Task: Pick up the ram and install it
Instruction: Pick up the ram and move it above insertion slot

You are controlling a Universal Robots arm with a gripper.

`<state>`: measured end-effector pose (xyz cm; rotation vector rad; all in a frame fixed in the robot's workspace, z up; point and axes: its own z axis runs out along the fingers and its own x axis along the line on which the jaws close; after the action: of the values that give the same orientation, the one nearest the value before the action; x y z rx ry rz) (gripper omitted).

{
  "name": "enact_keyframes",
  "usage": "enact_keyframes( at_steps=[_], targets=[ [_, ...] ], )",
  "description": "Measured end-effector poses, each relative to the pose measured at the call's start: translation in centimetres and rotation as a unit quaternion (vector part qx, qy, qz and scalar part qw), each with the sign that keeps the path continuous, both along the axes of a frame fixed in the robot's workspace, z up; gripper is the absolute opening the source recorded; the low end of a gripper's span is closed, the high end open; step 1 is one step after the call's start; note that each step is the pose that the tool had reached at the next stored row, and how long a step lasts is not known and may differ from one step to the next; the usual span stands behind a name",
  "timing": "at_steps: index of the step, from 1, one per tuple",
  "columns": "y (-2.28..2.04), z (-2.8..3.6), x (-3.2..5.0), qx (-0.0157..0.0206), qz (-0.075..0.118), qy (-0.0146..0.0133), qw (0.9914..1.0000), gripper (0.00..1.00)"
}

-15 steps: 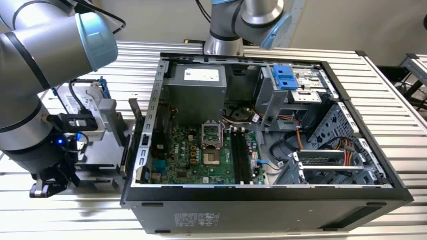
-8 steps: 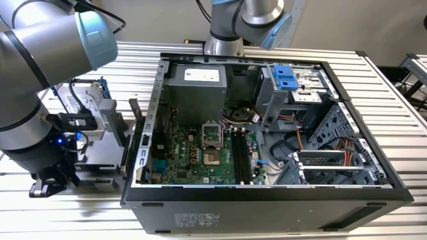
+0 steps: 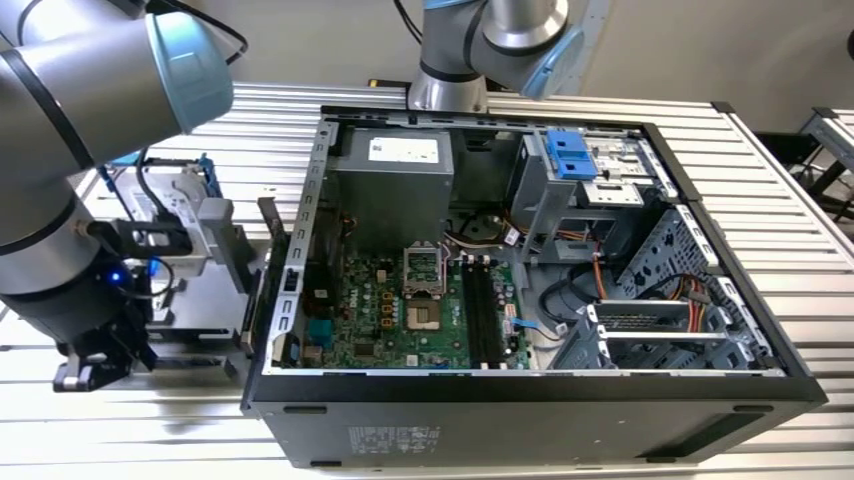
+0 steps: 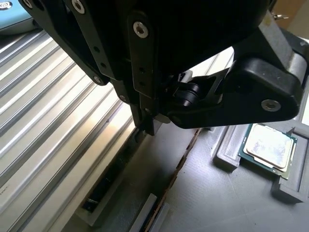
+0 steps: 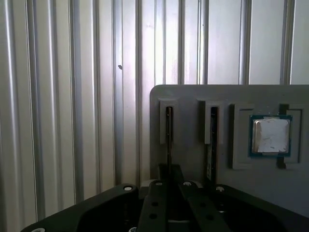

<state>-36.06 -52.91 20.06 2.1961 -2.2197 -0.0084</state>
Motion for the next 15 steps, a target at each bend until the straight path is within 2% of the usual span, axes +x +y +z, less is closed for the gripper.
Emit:
enact_keyframes(
  at_steps=[4, 15],
  targets=[
    [0.00, 0.25, 0.00, -0.0001, 0.000, 0.0001, 1.00000, 0.00],
    [0.00, 1.51, 0.00, 0.0000, 0.000, 0.0000, 1.00000, 0.00]
  ],
)
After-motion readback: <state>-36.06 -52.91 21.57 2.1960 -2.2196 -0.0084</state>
